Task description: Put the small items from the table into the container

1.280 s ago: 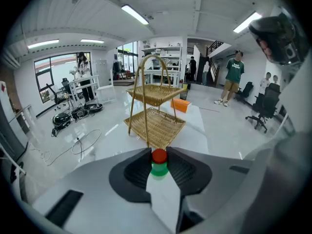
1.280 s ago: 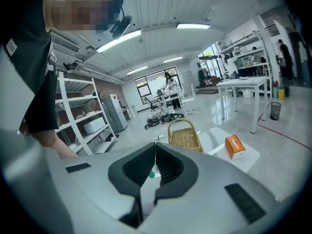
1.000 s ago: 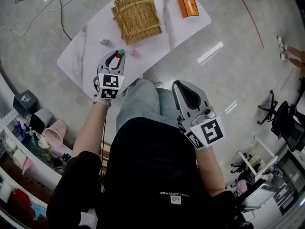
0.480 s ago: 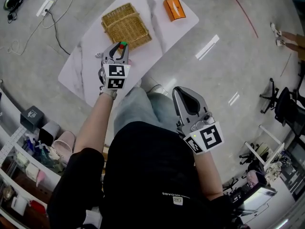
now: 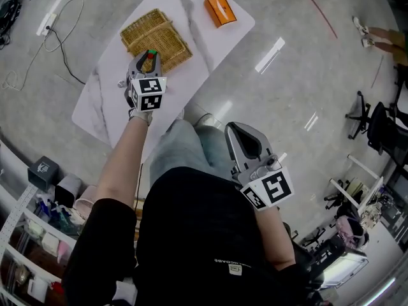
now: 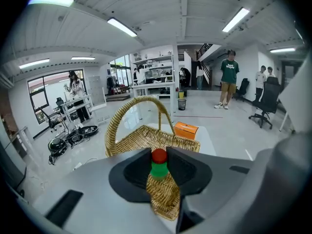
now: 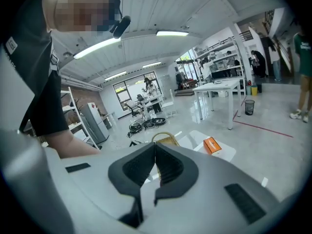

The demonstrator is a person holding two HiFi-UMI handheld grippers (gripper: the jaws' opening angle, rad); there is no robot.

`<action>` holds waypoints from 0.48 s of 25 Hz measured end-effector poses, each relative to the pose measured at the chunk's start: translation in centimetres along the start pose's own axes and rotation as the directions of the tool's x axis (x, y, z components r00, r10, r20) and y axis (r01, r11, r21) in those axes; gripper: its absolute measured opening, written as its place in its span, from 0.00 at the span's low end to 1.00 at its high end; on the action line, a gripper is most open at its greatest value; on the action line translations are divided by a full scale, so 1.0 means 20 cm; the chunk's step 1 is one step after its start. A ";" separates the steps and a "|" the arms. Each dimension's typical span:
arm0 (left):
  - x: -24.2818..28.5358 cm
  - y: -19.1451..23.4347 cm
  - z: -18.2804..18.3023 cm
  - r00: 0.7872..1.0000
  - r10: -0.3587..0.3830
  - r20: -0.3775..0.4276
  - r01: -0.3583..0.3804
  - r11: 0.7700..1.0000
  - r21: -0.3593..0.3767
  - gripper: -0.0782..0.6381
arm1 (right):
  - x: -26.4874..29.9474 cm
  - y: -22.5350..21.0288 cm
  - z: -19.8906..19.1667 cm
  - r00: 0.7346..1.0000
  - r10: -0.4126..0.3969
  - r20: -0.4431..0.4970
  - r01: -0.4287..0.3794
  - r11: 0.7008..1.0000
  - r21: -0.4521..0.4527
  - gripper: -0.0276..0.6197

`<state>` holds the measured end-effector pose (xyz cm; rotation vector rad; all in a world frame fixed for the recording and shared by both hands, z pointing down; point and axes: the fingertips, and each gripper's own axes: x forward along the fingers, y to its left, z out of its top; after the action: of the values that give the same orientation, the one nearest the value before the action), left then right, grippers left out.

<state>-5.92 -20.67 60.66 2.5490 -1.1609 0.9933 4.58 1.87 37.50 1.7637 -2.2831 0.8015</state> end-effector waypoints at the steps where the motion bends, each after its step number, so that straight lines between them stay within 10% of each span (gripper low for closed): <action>1: 0.02 0.00 0.00 1.000 -0.001 0.002 0.001 1.000 0.008 0.25 | 0.01 0.00 0.00 1.000 -0.003 0.000 0.003 1.000 0.002 0.06; 12: 0.06 -0.03 0.02 0.999 -0.020 0.039 0.020 1.000 -0.013 0.25 | 0.04 0.00 -0.01 1.000 -0.005 -0.009 0.005 1.000 -0.014 0.06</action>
<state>-4.73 -21.11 61.27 2.5748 -1.1457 0.9327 4.37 1.37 38.08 1.7553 -2.2725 0.7887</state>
